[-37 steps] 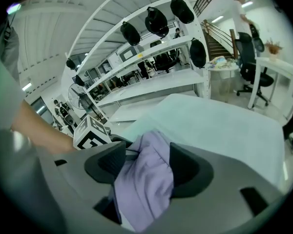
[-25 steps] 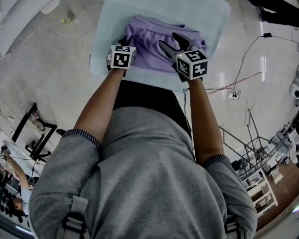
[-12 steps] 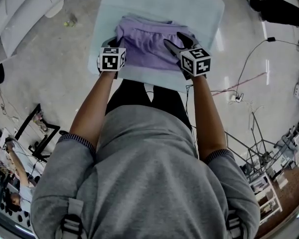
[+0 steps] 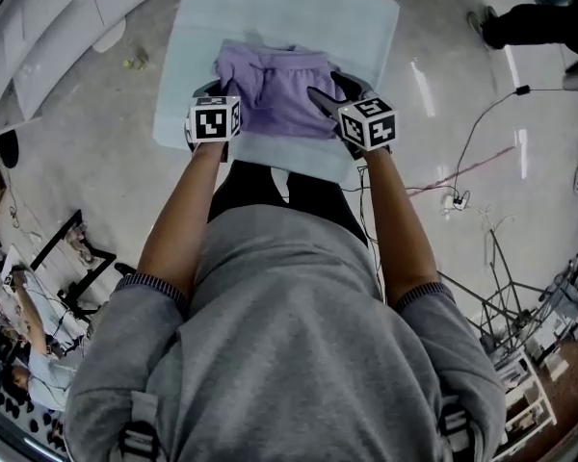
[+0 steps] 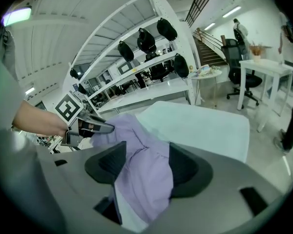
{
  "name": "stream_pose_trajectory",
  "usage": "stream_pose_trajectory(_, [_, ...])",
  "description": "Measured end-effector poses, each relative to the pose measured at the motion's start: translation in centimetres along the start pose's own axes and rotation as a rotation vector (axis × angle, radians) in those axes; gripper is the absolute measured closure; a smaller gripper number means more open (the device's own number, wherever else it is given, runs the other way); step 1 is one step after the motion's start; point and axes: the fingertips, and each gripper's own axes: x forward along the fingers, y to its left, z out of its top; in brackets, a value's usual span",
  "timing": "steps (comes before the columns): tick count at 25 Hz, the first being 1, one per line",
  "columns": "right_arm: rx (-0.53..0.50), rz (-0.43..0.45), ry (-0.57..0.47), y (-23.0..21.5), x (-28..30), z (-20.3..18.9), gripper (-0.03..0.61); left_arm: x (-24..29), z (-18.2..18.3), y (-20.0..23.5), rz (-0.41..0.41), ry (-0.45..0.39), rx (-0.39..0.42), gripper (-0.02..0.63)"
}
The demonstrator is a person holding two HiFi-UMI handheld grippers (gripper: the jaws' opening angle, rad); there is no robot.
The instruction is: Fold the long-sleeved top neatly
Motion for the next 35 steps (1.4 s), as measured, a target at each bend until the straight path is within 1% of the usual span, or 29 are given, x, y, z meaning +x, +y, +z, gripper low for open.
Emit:
stream_pose_trajectory(7, [-0.016,0.013,-0.018,-1.6,-3.3,-0.7,0.288,0.1,1.1,-6.2,0.008,0.006,0.016,0.568])
stream_pose_trajectory(13, [-0.006,0.013,-0.026,-3.4,-5.6,-2.2,0.288,1.9,0.7,-11.3,-0.008,0.029,0.012,0.568])
stream_pose_trajectory(18, [0.021,0.001,-0.025,-5.4,-8.0,-4.3,0.288,4.5,-0.4,-15.9,-0.028,0.067,0.019,0.568])
stream_pose_trajectory(23, [0.051,-0.013,-0.01,-7.2,-9.9,-6.8,0.29,7.3,-1.8,-19.5,-0.042,0.093,0.024,0.568])
stream_pose_trajectory(29, [0.086,-0.033,0.005,-9.5,-11.7,-9.6,0.291,9.7,-3.4,-22.9,-0.051,0.117,0.058,0.56])
stream_pose_trajectory(33, [0.1,-0.039,0.02,-10.3,-12.4,-10.9,0.291,10.2,-4.9,-24.6,-0.077,0.116,0.03,0.541])
stream_pose_trajectory(35, [0.104,-0.042,0.026,-10.7,-12.5,-11.3,0.291,10.7,-5.3,-25.6,-0.113,0.106,0.021,0.528])
